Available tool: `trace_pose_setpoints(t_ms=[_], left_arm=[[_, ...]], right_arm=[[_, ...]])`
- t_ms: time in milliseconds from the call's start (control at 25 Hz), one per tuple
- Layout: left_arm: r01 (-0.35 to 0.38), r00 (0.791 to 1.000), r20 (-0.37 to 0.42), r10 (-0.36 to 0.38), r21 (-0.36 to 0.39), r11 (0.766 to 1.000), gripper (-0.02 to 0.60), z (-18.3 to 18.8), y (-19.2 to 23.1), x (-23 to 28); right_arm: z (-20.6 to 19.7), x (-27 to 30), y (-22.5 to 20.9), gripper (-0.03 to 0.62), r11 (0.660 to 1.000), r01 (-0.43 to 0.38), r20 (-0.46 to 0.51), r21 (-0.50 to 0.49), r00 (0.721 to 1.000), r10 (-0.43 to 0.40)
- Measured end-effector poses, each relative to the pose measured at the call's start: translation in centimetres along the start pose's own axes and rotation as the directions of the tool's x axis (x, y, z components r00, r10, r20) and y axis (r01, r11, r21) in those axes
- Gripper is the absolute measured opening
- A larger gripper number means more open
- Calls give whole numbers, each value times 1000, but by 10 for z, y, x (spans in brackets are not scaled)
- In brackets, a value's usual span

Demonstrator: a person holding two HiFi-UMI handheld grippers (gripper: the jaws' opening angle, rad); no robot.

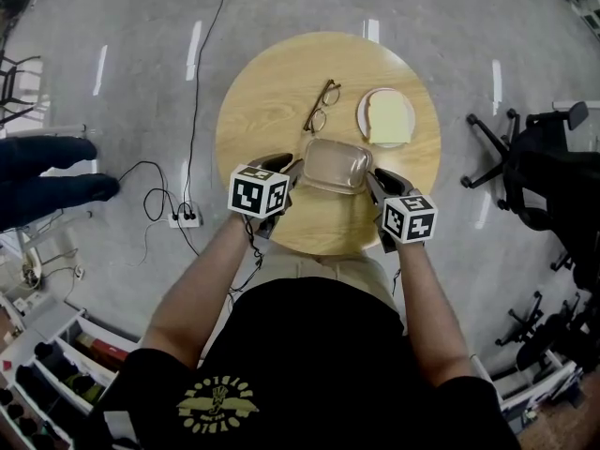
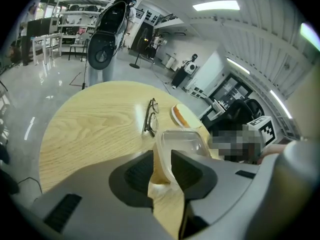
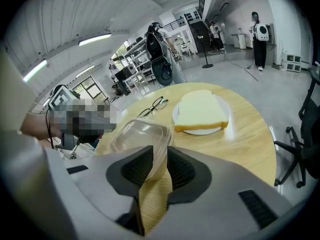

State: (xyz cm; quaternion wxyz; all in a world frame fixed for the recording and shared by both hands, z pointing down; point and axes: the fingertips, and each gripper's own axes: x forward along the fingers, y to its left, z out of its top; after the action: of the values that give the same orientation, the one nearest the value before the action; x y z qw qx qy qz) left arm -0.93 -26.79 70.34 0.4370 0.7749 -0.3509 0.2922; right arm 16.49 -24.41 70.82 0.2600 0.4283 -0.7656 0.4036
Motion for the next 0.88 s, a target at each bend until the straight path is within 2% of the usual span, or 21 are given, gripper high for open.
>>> trace_pose_setpoints(t_ms=[400, 560, 880], left_arm=[[23, 1000, -20, -24, -40, 999, 109, -5, -6, 11], [14, 1000, -23, -15, -35, 999, 94, -5, -5, 12], [21, 1000, -10, -22, -36, 999, 83, -3, -8, 11]], right_arm=[[-5, 8, -1, 82, 998, -22, -3, 65, 1000, 22], [-5, 8, -3, 51, 996, -11, -4, 85, 1000, 12], [-3, 2, -4, 40, 993, -1, 10, 118, 1000, -1]])
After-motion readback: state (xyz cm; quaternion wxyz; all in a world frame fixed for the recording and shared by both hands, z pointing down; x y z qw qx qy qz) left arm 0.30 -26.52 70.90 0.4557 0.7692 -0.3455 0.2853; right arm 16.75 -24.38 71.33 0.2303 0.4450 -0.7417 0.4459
